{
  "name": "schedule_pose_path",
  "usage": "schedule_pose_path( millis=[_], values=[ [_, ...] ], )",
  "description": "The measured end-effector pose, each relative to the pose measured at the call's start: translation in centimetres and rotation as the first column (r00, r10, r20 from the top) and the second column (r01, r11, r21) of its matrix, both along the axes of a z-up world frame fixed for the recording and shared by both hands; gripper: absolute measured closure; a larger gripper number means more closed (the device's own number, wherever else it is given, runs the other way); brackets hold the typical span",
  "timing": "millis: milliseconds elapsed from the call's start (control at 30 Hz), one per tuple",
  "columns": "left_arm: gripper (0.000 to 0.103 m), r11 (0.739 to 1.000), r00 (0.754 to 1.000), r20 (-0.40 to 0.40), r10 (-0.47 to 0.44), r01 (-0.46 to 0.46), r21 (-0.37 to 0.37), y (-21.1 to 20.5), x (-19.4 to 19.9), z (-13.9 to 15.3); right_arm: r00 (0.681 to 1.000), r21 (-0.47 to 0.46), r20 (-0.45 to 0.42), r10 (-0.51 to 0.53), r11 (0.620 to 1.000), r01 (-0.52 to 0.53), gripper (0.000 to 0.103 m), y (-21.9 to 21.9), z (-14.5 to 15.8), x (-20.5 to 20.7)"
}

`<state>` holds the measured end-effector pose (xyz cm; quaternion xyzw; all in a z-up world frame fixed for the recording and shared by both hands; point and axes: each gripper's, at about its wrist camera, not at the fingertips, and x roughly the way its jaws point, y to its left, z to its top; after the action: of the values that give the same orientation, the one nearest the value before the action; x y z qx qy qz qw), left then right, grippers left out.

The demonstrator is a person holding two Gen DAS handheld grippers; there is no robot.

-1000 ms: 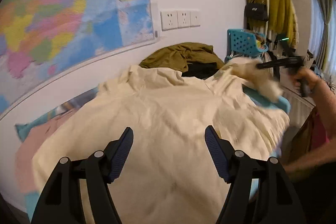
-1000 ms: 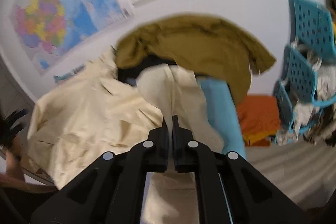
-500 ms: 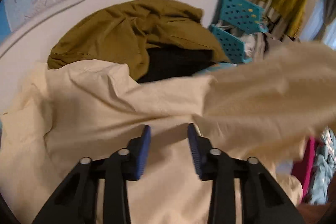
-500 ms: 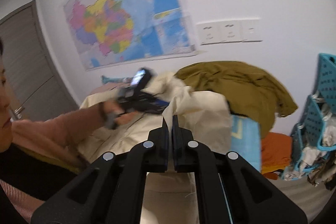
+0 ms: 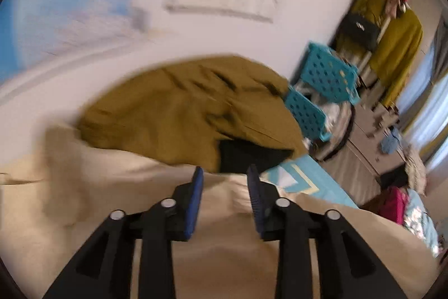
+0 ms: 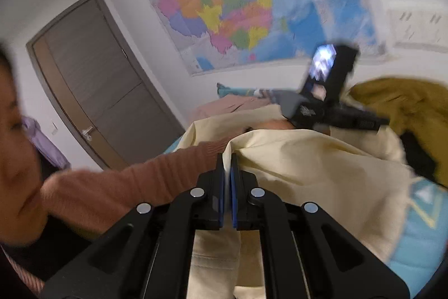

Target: Fold large clothes

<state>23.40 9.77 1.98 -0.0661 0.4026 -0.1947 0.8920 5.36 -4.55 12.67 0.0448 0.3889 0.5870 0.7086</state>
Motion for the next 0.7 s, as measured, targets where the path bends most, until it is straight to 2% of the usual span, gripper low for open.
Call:
schedule_pose_path(
  millis=[67,167,200,333,367,400,433,467,533,567,600,633,700],
  values=[
    [0.067,0.998,0.997,0.046,0.059,-0.060,0.031,3.4,-1.8,1.5,0.999,0.012,-0.053,0.008,1.000,-0.007,0.098,2.6,-1.5,1.8],
    [0.059,0.985,0.982,0.096,0.163,-0.167,0.037,9.8,-5.6,3.1,0.991,-0.007,-0.129,0.030,1.000,-0.031,0.098,7.3,-4.4,4.0],
    [0.054,0.982,0.977,0.111,0.181,-0.186,0.039,11.4,-6.9,3.4,0.989,-0.020,-0.145,0.035,0.999,-0.038,0.097,8.8,-5.5,4.5],
    [0.048,0.968,0.964,0.146,0.223,-0.237,0.086,16.8,-13.4,3.4,0.969,-0.083,-0.245,0.029,0.995,-0.051,0.091,14.5,-10.3,6.1],
    [0.044,0.966,0.964,0.142,0.223,-0.238,0.098,17.4,-14.8,3.3,0.967,-0.113,-0.252,0.030,0.992,-0.060,0.086,15.5,-11.2,6.2],
    [0.038,0.968,0.967,0.134,0.217,-0.231,0.102,18.0,-16.0,3.0,0.970,-0.151,-0.241,0.024,0.987,-0.062,0.072,16.5,-12.0,6.2],
    [0.036,0.971,0.970,0.123,0.208,-0.220,0.096,18.4,-17.5,2.6,0.973,-0.184,-0.232,0.014,0.981,-0.058,0.063,17.2,-12.6,6.2],
    [0.033,0.973,0.973,0.115,0.201,-0.212,0.088,18.4,-18.4,2.0,0.971,-0.202,-0.237,0.011,0.978,-0.060,0.048,17.8,-12.9,6.3],
    [0.032,0.981,0.983,0.085,0.163,-0.170,0.088,17.8,-20.2,0.5,0.978,-0.208,-0.206,0.009,0.977,-0.053,0.046,17.7,-12.0,6.4],
    [0.028,0.975,0.977,0.111,0.181,-0.193,0.108,17.4,-21.0,0.1,0.987,-0.232,-0.161,0.018,0.971,-0.056,0.046,17.3,-11.1,6.3],
    [0.021,0.981,0.983,0.102,0.151,-0.162,0.109,17.0,-21.6,-0.4,0.995,-0.229,-0.100,0.010,0.973,-0.033,0.045,16.4,-9.8,6.3],
    [0.021,0.987,0.990,0.086,0.114,-0.123,0.100,16.7,-22.2,-1.0,0.999,-0.221,-0.054,-0.001,0.975,-0.011,0.044,15.4,-8.8,6.6],
    [0.020,0.986,0.991,0.091,0.100,-0.111,0.126,16.0,-23.0,-2.0,0.995,-0.225,0.044,-0.095,0.969,0.102,0.035,12.4,-6.9,8.3]
  ],
)
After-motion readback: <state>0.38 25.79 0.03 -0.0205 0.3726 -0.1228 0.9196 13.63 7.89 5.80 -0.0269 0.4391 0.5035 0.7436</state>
